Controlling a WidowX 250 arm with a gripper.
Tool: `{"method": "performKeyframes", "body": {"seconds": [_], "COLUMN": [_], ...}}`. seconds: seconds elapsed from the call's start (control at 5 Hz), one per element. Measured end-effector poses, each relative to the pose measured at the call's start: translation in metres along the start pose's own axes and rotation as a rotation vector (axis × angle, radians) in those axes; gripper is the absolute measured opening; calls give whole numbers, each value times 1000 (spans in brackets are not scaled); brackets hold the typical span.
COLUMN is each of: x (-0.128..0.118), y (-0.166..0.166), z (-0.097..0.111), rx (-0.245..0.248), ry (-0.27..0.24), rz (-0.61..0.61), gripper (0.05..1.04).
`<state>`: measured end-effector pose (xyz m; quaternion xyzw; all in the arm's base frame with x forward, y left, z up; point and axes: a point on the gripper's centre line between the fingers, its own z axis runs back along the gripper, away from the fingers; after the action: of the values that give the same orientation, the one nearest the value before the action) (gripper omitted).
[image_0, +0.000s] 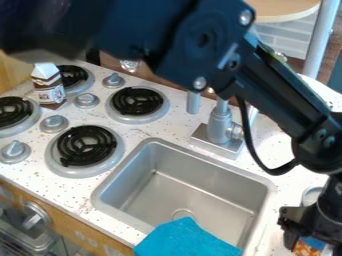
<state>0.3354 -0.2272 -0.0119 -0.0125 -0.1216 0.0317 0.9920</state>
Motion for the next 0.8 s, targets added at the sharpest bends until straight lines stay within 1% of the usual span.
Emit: {"method": "performKeyframes", "body": {"seconds": [0.4, 0.8], "x": [31, 54], "y": [-6, -9], "z": [-6, -11], "rx": [12, 25], "ry": [-21, -29], "rz": [16, 39], "gripper": [999, 999]}}
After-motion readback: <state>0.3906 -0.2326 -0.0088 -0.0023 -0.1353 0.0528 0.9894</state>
